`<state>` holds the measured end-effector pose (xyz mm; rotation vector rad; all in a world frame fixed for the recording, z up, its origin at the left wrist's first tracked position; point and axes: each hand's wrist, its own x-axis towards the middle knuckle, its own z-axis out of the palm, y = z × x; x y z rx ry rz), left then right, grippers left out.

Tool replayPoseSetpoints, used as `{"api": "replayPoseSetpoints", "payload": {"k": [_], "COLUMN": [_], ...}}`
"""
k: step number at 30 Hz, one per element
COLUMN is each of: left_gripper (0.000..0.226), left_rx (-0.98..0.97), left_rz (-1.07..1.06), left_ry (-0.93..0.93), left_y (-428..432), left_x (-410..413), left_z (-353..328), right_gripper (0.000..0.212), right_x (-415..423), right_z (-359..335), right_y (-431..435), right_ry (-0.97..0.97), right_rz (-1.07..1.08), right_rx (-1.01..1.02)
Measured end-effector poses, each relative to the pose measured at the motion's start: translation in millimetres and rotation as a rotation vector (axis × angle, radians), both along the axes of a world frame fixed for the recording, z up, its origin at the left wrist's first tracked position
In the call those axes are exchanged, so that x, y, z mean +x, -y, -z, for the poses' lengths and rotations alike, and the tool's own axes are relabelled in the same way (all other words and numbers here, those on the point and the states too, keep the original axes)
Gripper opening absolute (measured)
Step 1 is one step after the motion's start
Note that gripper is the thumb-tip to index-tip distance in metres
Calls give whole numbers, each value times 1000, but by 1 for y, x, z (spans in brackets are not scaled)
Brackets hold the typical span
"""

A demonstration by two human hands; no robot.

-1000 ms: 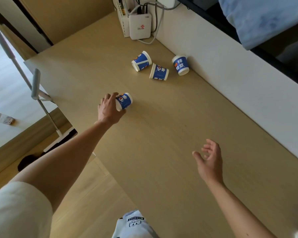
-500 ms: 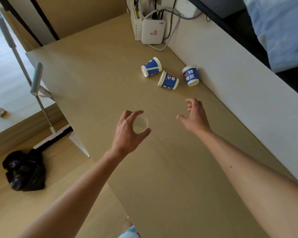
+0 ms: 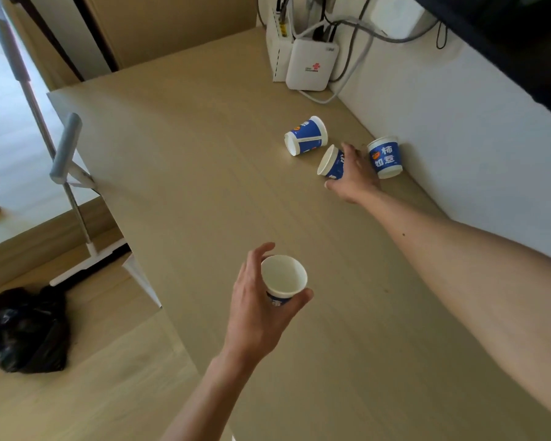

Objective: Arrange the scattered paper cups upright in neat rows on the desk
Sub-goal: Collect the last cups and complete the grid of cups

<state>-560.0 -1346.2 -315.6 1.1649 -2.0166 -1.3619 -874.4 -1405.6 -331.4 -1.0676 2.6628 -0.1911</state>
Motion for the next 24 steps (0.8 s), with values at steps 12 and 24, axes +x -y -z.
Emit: {"api": "replayPoseSetpoints", "payload": {"k": [12,24], "left_gripper": [85,84], "left_rx": [172,181], "left_rz": [45,366], "left_ry": [-113,-129], "left_y": [-18,-118], "left_x": [-2,-47], "left_z": [-14,-65], "right_gripper": [60,74], "right_x": [79,144], "right_z": [-19,-76], "right_y": [-115,-328], "right_ry": [374,659], "right_rz": [367,573], "right_rx": [-473,-933]}}
